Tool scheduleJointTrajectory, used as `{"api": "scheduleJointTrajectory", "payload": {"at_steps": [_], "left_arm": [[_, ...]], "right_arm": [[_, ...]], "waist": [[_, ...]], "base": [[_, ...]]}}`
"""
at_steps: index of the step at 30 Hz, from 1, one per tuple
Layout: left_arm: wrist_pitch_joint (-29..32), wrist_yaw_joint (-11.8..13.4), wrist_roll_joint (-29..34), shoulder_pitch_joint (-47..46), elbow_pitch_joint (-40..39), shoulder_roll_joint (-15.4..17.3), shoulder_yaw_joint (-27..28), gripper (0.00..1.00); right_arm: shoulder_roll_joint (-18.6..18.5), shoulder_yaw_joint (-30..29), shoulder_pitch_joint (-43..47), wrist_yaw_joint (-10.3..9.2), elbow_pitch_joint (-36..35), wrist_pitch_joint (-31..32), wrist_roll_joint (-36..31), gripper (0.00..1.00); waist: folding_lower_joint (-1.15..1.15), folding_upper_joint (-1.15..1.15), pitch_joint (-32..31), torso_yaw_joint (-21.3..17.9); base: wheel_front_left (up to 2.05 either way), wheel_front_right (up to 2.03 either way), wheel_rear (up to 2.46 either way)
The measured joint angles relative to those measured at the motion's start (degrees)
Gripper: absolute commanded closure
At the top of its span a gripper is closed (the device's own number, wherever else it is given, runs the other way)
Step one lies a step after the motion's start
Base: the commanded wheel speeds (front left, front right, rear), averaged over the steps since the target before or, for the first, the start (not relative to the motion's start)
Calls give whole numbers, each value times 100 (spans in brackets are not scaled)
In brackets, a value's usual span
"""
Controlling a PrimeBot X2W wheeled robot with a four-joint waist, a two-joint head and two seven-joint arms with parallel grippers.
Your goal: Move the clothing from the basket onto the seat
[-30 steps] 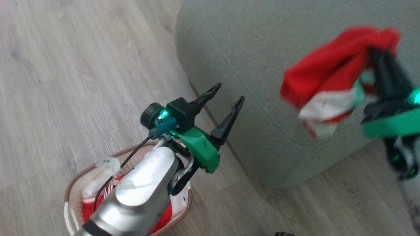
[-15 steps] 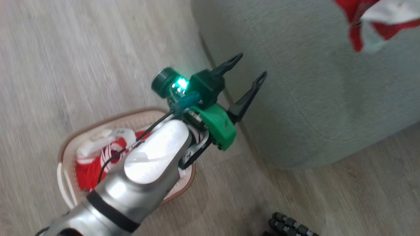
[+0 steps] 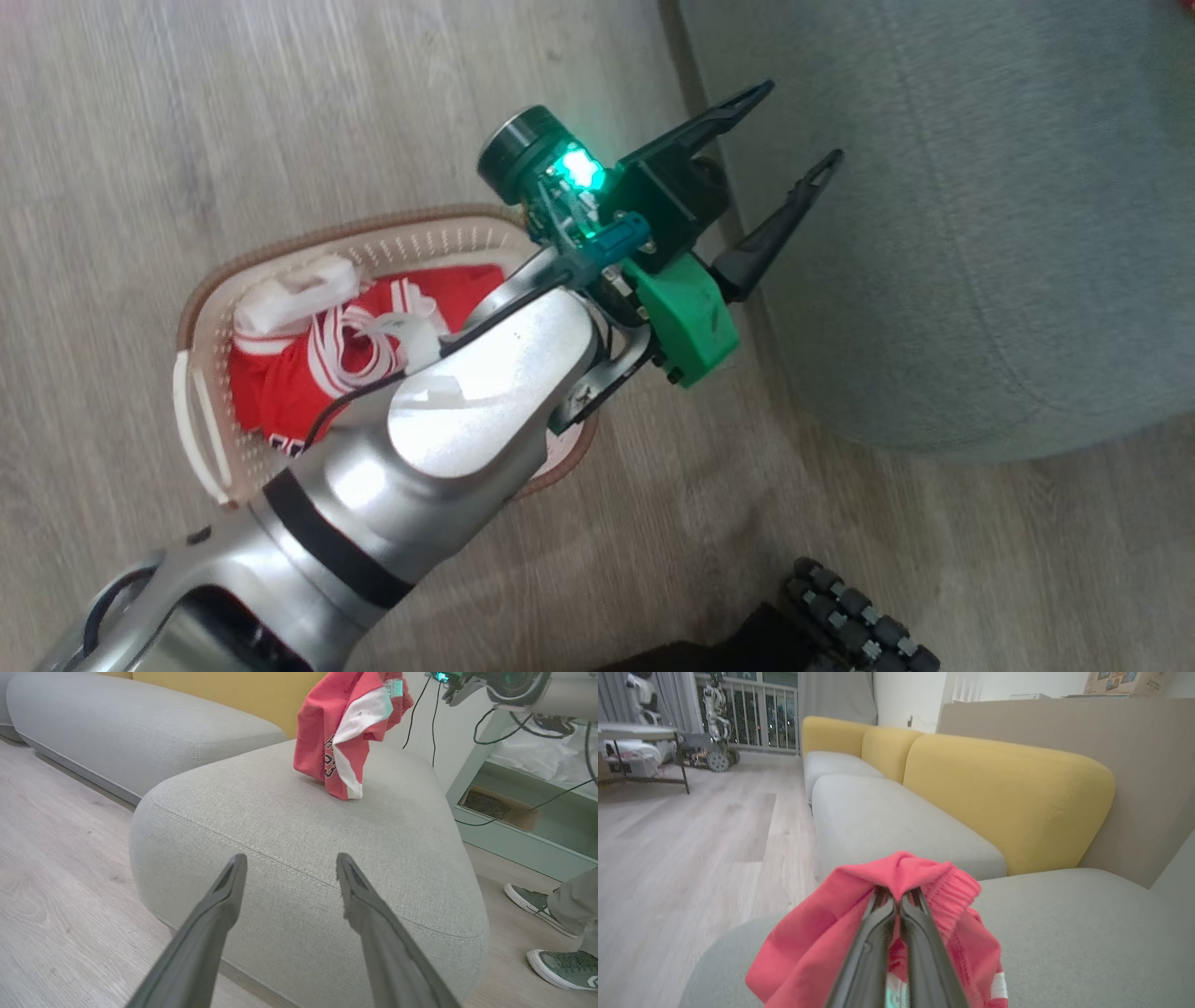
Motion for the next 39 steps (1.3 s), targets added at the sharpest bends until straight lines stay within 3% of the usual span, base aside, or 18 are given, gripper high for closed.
{"api": "scheduleJointTrajectory", "payload": {"at_steps": [4, 10, 16, 17, 18, 29, 39], "left_arm": [[-57, 83, -142, -66, 32, 2, -174, 0], [-192, 205, -353, -147, 113, 0, -361, 0], [-285, 271, -521, -229, 189, -1, -455, 0], [-310, 302, -547, -235, 214, -1, -478, 0], [-314, 304, -577, -245, 232, -1, -512, 0], [-612, 337, -895, -61, 563, -2, -538, 0], [-759, 430, -1143, 639, 420, 250, -171, 0]], "right_arm": [[-25, 438, -58, 1, 728, 1, -125, 100], [-33, 1591, -255, 1, 1772, 186, 8, 100], [-151, 2216, -525, 1, 2085, 389, 419, 98], [-166, 2323, -565, 1, 2115, 389, 499, 57], [-180, 2426, -591, 1, 2147, 389, 569, 0], [-236, 3610, -584, 1, 2175, 705, 1180, 0], [-582, 4324, -417, 1, 1502, 198, 1579, 0]], "waist": [[0, 0, 131, 113], [-1, 0, 67, 167], [-1, 0, -25, 201], [-1, 0, -47, 203], [-1, 0, -72, 204], [-1, 0, -725, 117], [-2, 0, -1675, 13]], "base": [[0, 0, 0], [0, 0, 0], [0, 0, 0], [0, 0, 0], [0, 0, 0], [0, 0, 0], [0, 0, 0]]}}
